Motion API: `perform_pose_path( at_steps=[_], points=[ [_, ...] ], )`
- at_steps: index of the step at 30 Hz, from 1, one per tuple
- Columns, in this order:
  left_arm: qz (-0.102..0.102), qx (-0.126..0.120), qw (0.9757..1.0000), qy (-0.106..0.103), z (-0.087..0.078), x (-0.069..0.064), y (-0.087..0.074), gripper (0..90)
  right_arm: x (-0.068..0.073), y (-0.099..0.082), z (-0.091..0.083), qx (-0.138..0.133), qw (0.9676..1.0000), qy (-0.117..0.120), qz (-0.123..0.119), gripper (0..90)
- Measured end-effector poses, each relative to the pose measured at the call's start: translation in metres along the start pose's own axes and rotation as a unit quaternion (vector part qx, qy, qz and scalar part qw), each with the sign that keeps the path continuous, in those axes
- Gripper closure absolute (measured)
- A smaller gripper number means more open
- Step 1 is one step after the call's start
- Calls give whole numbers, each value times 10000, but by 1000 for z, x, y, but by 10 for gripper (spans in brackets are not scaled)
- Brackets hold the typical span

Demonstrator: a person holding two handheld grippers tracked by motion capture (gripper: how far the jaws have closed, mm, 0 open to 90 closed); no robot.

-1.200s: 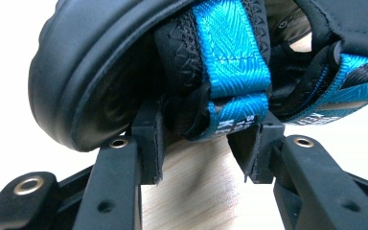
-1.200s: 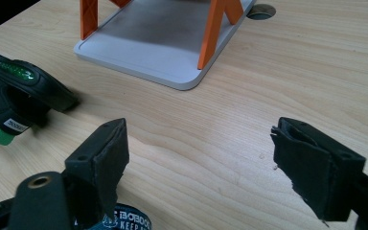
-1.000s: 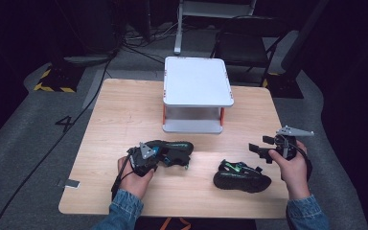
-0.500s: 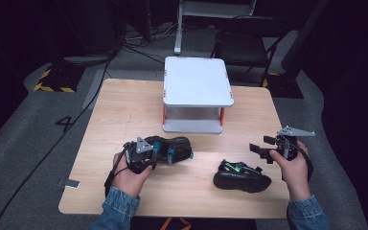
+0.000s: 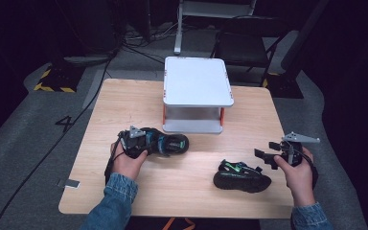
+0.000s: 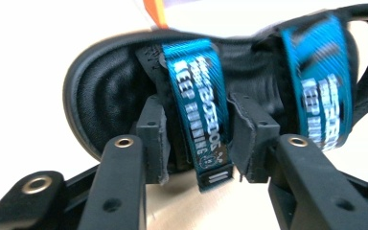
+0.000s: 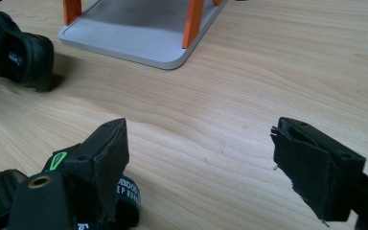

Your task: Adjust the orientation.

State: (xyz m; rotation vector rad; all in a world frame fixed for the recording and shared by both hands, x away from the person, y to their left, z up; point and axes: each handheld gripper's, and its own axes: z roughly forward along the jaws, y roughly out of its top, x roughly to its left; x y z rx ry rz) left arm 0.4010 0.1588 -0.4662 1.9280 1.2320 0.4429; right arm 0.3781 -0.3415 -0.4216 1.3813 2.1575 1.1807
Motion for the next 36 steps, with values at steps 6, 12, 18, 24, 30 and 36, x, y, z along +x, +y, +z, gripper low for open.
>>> perform_pose_path(
  at_steps=[6,12,18,24,30,36],
  points=[
    [-160,-134,9998,-5,12,8,1,567,-2,-6,-8,-53,10000,-75,27,204],
    [4,-475,9984,295,19,8,1,418,-5,-9,-12,-73,9999,-135,64,204],
    [35,-890,9945,552,-4,-9,14,339,-4,-8,-10,-54,9999,-99,47,204],
    [529,-1103,9919,-334,-8,-54,33,367,-5,-7,-7,-74,9999,-85,60,205],
    [1066,-776,9905,-388,13,-77,46,397,-4,-14,-9,-543,9979,-20,358,187],
    [1168,-496,9912,-367,52,-78,52,513,-9,-20,-19,-609,9968,-216,480,242]
  ],
)
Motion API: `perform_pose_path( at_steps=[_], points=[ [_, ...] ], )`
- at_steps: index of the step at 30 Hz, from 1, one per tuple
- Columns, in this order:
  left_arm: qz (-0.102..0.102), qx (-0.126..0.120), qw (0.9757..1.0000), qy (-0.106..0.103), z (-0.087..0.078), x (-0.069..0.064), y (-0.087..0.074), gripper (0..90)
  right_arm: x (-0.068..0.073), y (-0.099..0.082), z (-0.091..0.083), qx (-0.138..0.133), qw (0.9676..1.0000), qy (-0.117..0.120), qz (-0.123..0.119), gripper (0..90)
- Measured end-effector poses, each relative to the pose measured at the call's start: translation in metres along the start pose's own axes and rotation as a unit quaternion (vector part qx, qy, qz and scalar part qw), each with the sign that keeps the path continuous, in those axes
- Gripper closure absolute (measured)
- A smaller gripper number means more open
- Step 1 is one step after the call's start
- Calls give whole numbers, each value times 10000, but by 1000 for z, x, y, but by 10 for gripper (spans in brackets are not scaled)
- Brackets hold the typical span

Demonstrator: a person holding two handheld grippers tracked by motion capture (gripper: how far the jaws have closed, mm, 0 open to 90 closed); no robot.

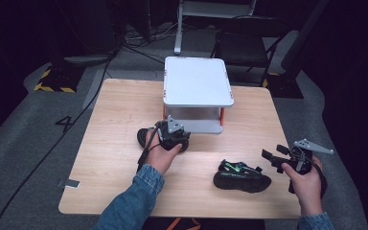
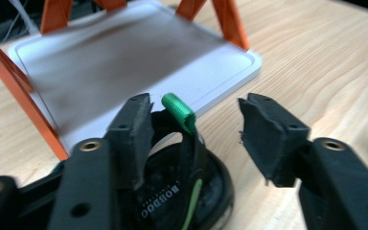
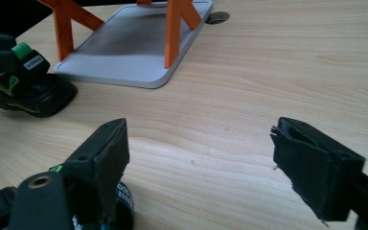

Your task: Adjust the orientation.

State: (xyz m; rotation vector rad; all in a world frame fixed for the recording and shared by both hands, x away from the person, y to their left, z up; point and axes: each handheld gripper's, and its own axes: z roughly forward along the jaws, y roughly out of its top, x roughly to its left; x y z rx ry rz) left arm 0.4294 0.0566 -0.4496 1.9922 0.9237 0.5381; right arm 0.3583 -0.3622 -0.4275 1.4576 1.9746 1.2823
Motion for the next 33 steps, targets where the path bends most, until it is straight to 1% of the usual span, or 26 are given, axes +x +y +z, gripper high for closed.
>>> perform_pose_path(
  at_steps=[1,2,3,4,5,6,9,10,12,13,14,15,16,17,18,19,20,21,24,26,28,29,30,31,32,33],
  points=[
    [74,35,10000,24,2,1,-1,572,-1,0,-2,45,10000,-6,19,286],
    [74,35,10000,24,2,1,-1,655,-1,0,-2,45,10000,-6,19,286],
    [11,112,9999,-64,0,4,-3,748,-3,-1,-5,86,9999,-54,58,320],
    [-81,103,9998,-144,-2,5,-3,798,-4,-1,-6,83,9999,-57,70,327],
    [-108,89,9997,-195,-4,6,-3,824,-4,-1,-6,84,9999,-50,79,340],
    [-108,89,9997,-195,-4,6,-3,834,-4,-1,-6,84,9999,-50,79,340],
    [-143,148,9992,-340,-11,6,-4,847,-2,2,-5,41,10000,-33,16,341],
    [-143,148,9992,-340,-11,6,-4,848,-1,3,-4,36,10000,-10,3,338],
    [-60,225,9990,-392,-23,4,-4,849,1,5,-2,14,10000,48,-9,338],
    [-59,268,9986,-445,-28,4,-4,849,2,6,-1,9,10000,78,-19,337],
    [-59,268,9986,-445,-28,4,-4,849,2,6,-1,9,10000,78,-19,337],
    [-3,358,9980,-520,-39,4,-5,849,4,8,1,12,9999,130,-27,336],
    [-3,358,9980,-520,-39,4,-5,848,4,10,2,-6,9999,152,-25,335],
    [-89,349,9974,-629,-50,5,-8,848,4,11,3,-22,9998,166,-44,334],
    [-89,349,9974,-629,-50,5,-8,849,5,13,4,-25,9998,193,-51,334],
    [-217,326,9969,-683,-63,7,-13,849,5,14,6,-32,9997,221,-43,331],
    [-225,346,9967,-694,-69,8,-15,850,6,16,8,-18,9997,257,-29,329],
    [-201,369,9970,-657,-76,9,-17,850,7,17,11,-7,9995,304,-29,329],
    [-216,568,9960,-650,-97,9,-24,851,14,25,21,-1,9990,429,-99,329],
    [-325,692,9950,-648,-109,9,-29,852,19,30,28,-11,9984,533,-177,329],
    [-395,830,9939,-605,-122,12,-35,853,25,34,36,-1,9977,637,-233,329],
    [-461,852,9936,-573,-127,14,-38,853,28,36,40,25,9973,680,-271,330],
    [-461,852,9936,-573,-127,14,-38,857,28,36,40,25,9973,680,-271,330],
    [-657,924,9919,-579,-136,20,-46,861,34,38,47,75,9965,771,-325,329],
    [-657,924,9919,-579,-136,20,-46,863,34,38,47,75,9965,771,-325,329],
    [-808,1014,9900,-553,-142,25,-55,864,38,39,53,120,9957,849,-355,329]
  ],
)
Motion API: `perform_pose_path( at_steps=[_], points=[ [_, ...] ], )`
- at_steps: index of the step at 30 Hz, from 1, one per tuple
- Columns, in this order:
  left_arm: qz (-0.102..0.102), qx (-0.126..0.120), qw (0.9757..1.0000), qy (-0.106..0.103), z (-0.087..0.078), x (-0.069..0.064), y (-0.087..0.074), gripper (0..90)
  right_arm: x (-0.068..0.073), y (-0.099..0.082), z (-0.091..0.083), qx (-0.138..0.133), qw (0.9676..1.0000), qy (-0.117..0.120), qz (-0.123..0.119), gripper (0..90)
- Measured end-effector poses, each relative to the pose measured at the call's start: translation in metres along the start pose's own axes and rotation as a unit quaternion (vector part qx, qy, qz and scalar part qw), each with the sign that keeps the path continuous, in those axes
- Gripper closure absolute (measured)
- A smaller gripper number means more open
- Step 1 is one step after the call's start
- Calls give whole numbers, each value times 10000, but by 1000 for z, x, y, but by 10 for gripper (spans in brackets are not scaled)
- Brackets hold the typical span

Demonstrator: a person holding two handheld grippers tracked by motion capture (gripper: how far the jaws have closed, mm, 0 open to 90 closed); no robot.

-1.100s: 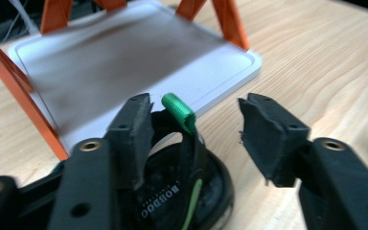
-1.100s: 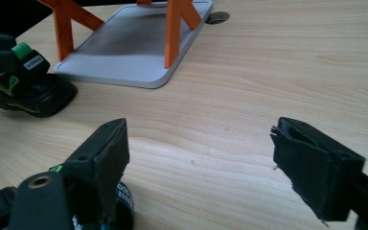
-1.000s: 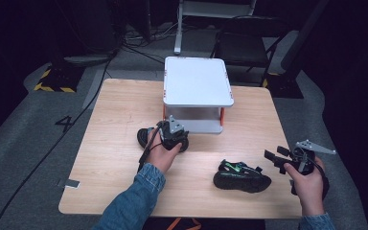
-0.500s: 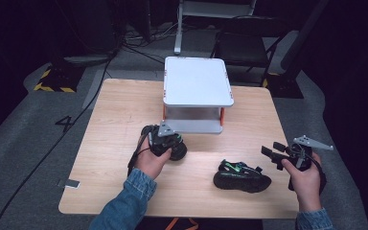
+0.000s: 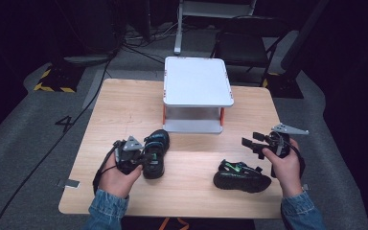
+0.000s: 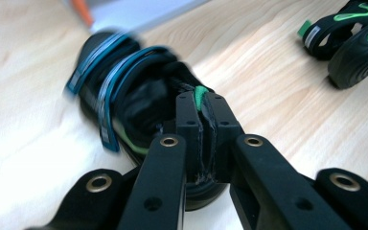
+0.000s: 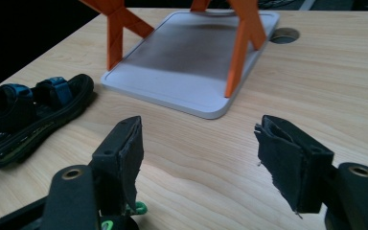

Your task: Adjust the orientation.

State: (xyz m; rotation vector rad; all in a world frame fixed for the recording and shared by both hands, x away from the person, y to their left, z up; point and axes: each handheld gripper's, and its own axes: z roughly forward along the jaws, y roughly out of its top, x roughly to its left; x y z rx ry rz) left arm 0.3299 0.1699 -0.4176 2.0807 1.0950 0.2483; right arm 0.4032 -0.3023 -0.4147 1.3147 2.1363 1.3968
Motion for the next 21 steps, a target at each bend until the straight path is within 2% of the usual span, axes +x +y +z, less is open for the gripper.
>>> perform_pose_path(
  at_steps=[1,2,3,6,7,9,10,11,12,14,16,18,19,20,21],
  points=[
    [0,0,10000,0,0,0,0,864,2,1,3,18,10000,38,-17,329],
    [-153,53,9999,-59,-2,3,-7,864,4,2,5,23,10000,78,-40,329],
    [-182,-1,9998,-126,-2,4,-10,863,5,3,6,33,9999,87,-54,329],
    [-126,-13,9997,-203,-2,3,-10,850,6,4,8,49,9999,107,-61,328],
    [-64,-107,9998,-161,-2,3,-8,811,6,3,9,57,9999,106,-78,328],
    [-93,-427,9990,-24,-2,3,-5,585,5,2,8,63,9999,92,-63,327],
    [-132,-612,9980,-27,-3,4,-4,515,5,1,7,67,9999,86,-61,327],
    [-148,-780,9968,-28,-2,6,-3,479,4,1,6,59,9999,68,-46,326],
    [-152,-846,9963,53,-1,8,-2,449,3,0,4,45,10000,48,-23,326],
    [-10,-695,9970,328,5,12,1,411,1,-1,1,34,10000,5,-10,324],
    [310,-307,9966,700,15,16,3,371,0,-3,-1,43,10000,-29,0,322],
    [484,53,9954,822,30,18,6,341,0,-6,-2,73,10000,-55,6,322],
    [484,53,9954,822,30,18,6,343,0,-7,-3,89,9999,-71,21,321],
    [646,41,9939,888,42,19,10,347,0,-8,-3,96,9999,-88,13,321],
    [723,28,9924,996,47,18,12,365,0,-9,-4,112,9999,-98,29,320]
  ],
)
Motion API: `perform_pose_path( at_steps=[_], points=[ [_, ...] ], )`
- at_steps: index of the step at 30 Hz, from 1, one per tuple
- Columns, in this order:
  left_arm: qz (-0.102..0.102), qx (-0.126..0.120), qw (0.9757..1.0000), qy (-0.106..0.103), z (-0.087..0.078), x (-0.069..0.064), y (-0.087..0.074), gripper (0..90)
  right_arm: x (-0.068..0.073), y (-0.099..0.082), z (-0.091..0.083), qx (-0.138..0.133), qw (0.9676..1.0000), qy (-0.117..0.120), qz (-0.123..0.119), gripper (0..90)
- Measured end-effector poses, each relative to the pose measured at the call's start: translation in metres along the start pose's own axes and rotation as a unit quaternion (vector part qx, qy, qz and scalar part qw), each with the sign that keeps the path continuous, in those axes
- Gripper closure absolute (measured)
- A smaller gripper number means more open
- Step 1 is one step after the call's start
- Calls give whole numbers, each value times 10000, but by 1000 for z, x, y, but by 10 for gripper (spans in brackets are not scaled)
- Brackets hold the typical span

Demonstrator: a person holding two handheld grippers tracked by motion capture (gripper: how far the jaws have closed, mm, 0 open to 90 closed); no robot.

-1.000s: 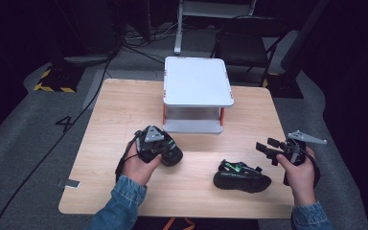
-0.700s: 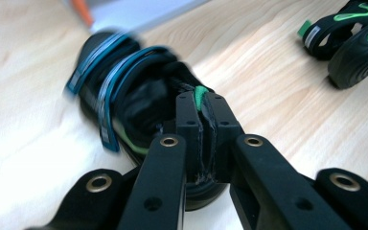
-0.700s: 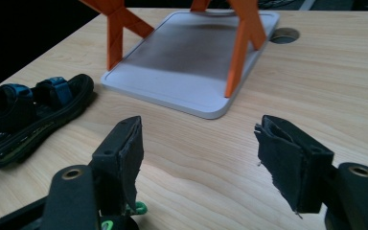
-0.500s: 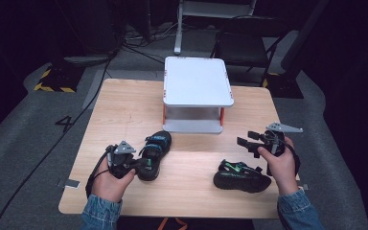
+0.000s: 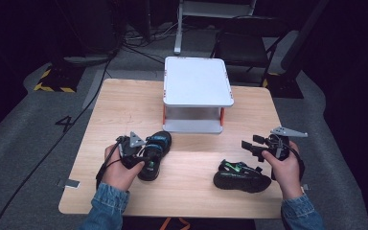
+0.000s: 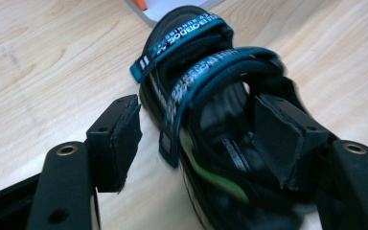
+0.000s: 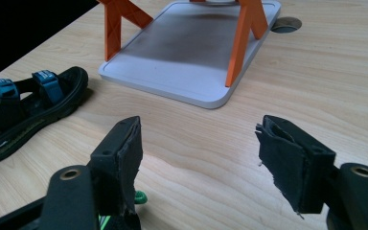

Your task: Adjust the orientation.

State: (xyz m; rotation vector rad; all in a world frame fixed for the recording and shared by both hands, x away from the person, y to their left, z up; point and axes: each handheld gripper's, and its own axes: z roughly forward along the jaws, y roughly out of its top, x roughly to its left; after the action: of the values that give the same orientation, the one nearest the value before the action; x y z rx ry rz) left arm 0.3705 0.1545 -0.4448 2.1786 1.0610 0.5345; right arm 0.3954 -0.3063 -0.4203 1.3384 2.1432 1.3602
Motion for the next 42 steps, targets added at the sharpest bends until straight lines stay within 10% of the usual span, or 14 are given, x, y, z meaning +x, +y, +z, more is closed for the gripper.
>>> perform_pose_path(
  at_steps=[3,9,16,21,28,35,42],
  points=[
    [156,60,9995,256,8,-8,5,640,-2,-3,-4,0,10000,-66,13,319],
    [-97,79,9988,479,7,-25,17,710,-8,-9,-14,-32,9998,-201,70,319],
    [-261,-126,9996,-20,24,-69,31,717,-10,-13,-18,-28,9996,-250,98,318],
    [-285,-99,9994,157,29,-83,37,698,-10,-14,-21,-57,9996,-258,98,317],
    [-406,-171,9988,-205,24,-72,32,409,-12,-15,-23,-24,9996,-255,103,320],
    [-443,-378,9956,-732,-9,-49,32,323,-2,-10,-29,101,9999,-81,11,352],
    [-599,-319,9976,-131,-24,-9,30,293,1,-15,-35,270,9996,-45,-10,370]
  ],
)
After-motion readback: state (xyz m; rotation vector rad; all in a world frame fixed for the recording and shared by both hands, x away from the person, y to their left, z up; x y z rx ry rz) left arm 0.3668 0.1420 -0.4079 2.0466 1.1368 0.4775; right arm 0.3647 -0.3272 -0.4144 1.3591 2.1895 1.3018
